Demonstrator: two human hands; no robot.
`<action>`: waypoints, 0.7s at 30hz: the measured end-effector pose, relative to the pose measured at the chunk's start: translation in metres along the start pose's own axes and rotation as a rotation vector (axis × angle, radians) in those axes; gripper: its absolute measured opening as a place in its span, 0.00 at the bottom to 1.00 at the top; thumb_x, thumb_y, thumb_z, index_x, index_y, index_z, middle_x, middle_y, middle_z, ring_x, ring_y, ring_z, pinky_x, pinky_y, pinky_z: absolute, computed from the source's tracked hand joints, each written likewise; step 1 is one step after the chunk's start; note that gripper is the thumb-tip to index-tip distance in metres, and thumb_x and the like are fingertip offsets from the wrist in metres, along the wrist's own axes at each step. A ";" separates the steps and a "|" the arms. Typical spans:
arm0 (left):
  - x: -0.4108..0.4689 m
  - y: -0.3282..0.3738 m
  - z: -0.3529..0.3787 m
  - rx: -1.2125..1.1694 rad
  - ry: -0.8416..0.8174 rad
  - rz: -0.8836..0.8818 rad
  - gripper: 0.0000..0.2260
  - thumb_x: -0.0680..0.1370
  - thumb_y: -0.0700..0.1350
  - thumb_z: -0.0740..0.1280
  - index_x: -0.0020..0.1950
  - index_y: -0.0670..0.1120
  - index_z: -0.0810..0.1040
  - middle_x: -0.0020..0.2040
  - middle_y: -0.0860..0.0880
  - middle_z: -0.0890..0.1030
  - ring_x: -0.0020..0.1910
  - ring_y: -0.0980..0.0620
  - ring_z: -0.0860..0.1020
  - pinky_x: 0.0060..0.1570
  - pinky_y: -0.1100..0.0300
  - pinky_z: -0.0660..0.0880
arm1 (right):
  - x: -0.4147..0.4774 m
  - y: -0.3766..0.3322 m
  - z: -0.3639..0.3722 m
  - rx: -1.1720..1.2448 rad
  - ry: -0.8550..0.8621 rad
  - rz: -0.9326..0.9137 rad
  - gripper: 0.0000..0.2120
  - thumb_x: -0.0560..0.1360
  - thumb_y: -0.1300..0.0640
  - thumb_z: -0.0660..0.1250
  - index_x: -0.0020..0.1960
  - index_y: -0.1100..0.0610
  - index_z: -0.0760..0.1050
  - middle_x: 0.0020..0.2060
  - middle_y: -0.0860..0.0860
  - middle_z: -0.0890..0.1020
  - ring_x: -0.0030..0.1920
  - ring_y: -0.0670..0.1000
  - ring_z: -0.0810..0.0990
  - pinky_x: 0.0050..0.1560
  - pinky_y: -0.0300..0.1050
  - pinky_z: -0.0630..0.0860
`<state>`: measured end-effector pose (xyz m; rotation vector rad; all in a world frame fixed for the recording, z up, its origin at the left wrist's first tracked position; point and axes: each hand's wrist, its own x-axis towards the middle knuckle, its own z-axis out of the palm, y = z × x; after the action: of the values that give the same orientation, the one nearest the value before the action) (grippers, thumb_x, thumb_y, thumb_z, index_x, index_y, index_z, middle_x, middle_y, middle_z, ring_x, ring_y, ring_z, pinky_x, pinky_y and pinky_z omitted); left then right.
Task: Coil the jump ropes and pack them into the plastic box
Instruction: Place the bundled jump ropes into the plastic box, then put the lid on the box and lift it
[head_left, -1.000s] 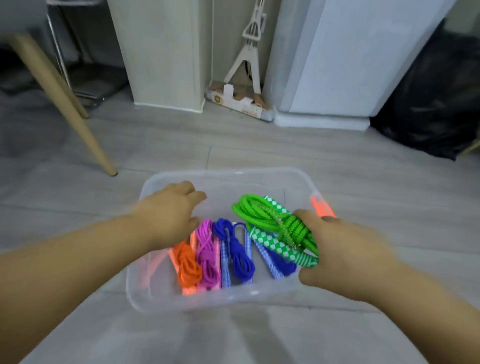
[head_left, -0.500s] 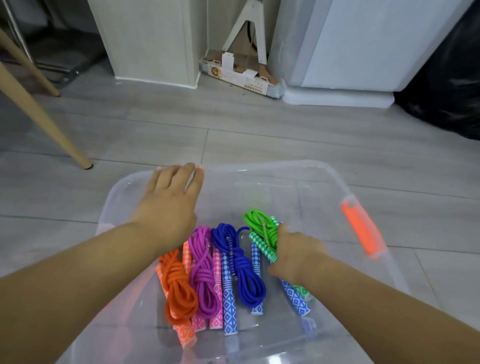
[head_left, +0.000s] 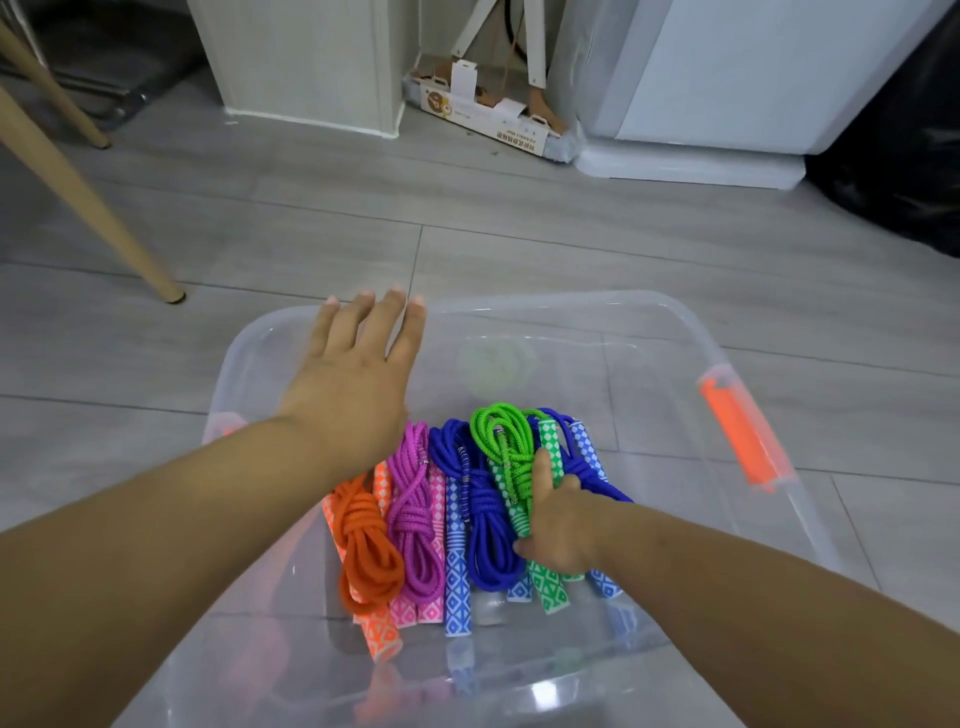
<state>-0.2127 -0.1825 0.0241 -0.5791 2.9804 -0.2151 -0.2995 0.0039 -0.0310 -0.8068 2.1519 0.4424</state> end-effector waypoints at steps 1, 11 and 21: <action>0.000 0.000 -0.003 0.012 -0.018 0.000 0.41 0.78 0.52 0.60 0.74 0.43 0.31 0.76 0.44 0.37 0.75 0.40 0.40 0.72 0.47 0.37 | 0.000 0.002 -0.002 0.008 0.000 0.024 0.44 0.78 0.42 0.56 0.72 0.60 0.25 0.74 0.67 0.48 0.66 0.63 0.68 0.66 0.55 0.66; -0.010 -0.009 -0.058 -0.007 -0.204 0.105 0.31 0.78 0.56 0.60 0.76 0.46 0.53 0.76 0.45 0.54 0.73 0.45 0.59 0.69 0.51 0.63 | -0.072 0.037 -0.035 -0.061 0.315 -0.105 0.21 0.76 0.43 0.60 0.63 0.54 0.67 0.60 0.55 0.74 0.61 0.58 0.73 0.54 0.49 0.71; -0.107 0.071 -0.114 -0.104 -0.109 0.284 0.17 0.79 0.59 0.56 0.66 0.58 0.68 0.64 0.56 0.71 0.64 0.53 0.72 0.57 0.59 0.72 | -0.220 0.106 0.010 0.199 0.594 -0.120 0.19 0.76 0.40 0.59 0.65 0.45 0.66 0.57 0.44 0.75 0.55 0.49 0.75 0.54 0.45 0.73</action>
<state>-0.1535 -0.0633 0.1327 -0.1644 2.9333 -0.0058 -0.2567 0.1754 0.1372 -1.0370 2.6111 -0.0947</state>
